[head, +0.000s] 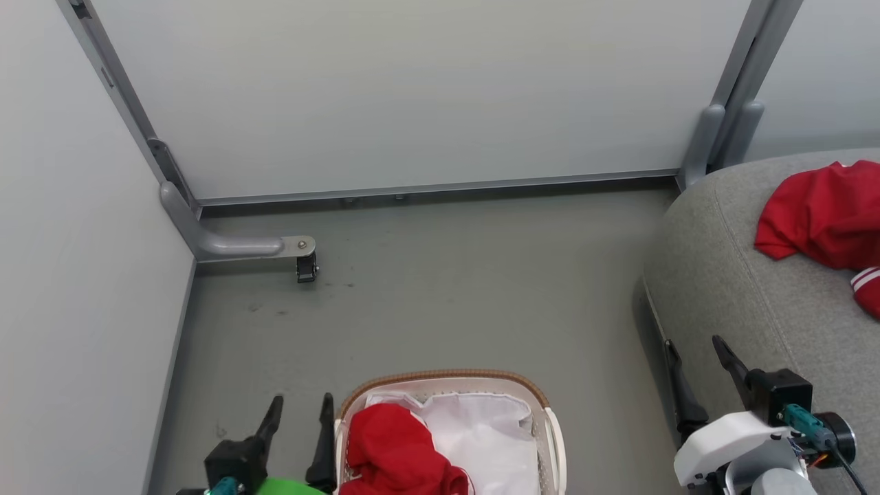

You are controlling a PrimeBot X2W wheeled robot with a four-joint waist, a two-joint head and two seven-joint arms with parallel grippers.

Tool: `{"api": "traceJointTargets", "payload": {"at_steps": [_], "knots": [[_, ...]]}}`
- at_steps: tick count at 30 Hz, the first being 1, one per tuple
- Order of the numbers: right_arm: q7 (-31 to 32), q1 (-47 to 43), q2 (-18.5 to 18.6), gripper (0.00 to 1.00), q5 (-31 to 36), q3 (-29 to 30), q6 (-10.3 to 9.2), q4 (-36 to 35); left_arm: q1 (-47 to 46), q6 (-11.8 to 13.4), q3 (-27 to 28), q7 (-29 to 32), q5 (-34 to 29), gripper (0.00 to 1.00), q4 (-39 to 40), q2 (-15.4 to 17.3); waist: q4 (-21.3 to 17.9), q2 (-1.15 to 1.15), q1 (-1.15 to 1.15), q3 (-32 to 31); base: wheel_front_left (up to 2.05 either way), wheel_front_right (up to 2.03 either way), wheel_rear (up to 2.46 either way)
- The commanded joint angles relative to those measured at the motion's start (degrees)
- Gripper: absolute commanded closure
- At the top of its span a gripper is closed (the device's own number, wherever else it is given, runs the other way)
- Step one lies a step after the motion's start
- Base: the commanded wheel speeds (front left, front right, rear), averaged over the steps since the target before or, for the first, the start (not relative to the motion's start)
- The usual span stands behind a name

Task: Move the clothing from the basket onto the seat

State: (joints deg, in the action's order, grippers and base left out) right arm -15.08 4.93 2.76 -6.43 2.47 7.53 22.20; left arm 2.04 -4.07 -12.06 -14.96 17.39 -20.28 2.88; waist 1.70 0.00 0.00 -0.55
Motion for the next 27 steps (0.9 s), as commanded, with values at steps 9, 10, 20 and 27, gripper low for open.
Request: {"api": "traceJointTargets", "payload": {"at_steps": [9,10,20,27], "knots": [[-0.1,5.9,0.2,0.0,1.3,-0.6,-0.08,-2.5,-13.9,-2.5,-12.4,2.3,-6.3,0.0,-12.9,0.1,-4.3,0.0,0.0,10.5,0.0,0.0,0.0],[-0.1,6.7,0.2,0.0,1.5,-0.7,-0.08,-2.6,-15.6,-2.6,-13.9,2.4,-6.7,0.0,-14.9,0.1,-4.9,0.0,0.0,11.9,0.0,0.0,0.0],[-0.1,14.2,0.2,0.0,1.3,-2.8,-0.08,-4.6,-30.1,-3.4,-22.4,3.1,-8.5,0.0,-30.9,0.2,-11.5,0.0,0.0,26.0,0.0,0.0,0.0],[-0.1,17.4,0.2,0.0,-0.7,-4.4,-0.08,-5.2,-36.1,-3.4,-26.9,4.3,-10.6,0.0,-40.3,0.2,-14.8,0.0,0.0,32.6,0.0,0.0,0.0]]}}
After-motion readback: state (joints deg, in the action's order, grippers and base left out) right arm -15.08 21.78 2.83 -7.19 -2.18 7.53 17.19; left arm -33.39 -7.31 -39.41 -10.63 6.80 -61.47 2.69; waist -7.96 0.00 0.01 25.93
